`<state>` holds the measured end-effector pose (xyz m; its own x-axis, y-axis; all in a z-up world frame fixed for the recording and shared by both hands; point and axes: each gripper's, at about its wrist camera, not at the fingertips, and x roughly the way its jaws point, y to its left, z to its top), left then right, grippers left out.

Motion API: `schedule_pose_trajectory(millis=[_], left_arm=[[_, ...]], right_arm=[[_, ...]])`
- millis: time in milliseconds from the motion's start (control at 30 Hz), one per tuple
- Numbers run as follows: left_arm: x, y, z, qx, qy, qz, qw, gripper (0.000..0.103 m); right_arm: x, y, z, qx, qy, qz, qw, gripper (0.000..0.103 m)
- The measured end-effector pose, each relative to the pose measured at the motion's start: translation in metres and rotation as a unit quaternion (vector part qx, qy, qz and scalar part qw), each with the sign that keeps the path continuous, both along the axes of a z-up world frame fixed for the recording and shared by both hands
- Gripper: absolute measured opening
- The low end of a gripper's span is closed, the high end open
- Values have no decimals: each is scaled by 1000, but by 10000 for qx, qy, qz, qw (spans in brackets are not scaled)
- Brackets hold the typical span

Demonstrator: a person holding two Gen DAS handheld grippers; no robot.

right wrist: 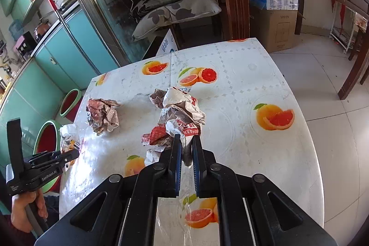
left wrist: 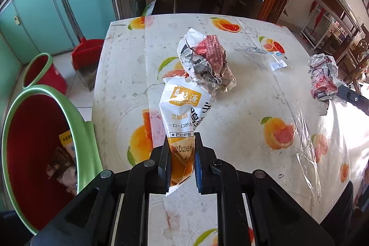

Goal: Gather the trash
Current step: 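Grasp the orange-white snack wrapper with the left gripper while right grasps a crumpled paper wad, then carry the wrapper and paper wad over the red bucket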

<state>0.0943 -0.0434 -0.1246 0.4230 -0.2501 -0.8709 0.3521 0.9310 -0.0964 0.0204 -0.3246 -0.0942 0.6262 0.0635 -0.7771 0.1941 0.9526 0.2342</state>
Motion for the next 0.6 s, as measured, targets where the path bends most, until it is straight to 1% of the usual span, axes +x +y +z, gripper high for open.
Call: schedule_pose_trajectory(millis=[267, 467, 600], left_arm=[[-15, 1, 14, -48, -93, 34, 9999, 15], [-26, 4, 29, -65, -250, 8, 9997, 15], [-27, 9, 34, -81, -308, 46, 9995, 15]], right_arm=[[-16, 22, 18, -72, -202, 171, 9996, 7], [-23, 44, 35, -175, -392, 378, 9984, 7], [-25, 55, 43, -199, -475, 509, 9974, 7]])
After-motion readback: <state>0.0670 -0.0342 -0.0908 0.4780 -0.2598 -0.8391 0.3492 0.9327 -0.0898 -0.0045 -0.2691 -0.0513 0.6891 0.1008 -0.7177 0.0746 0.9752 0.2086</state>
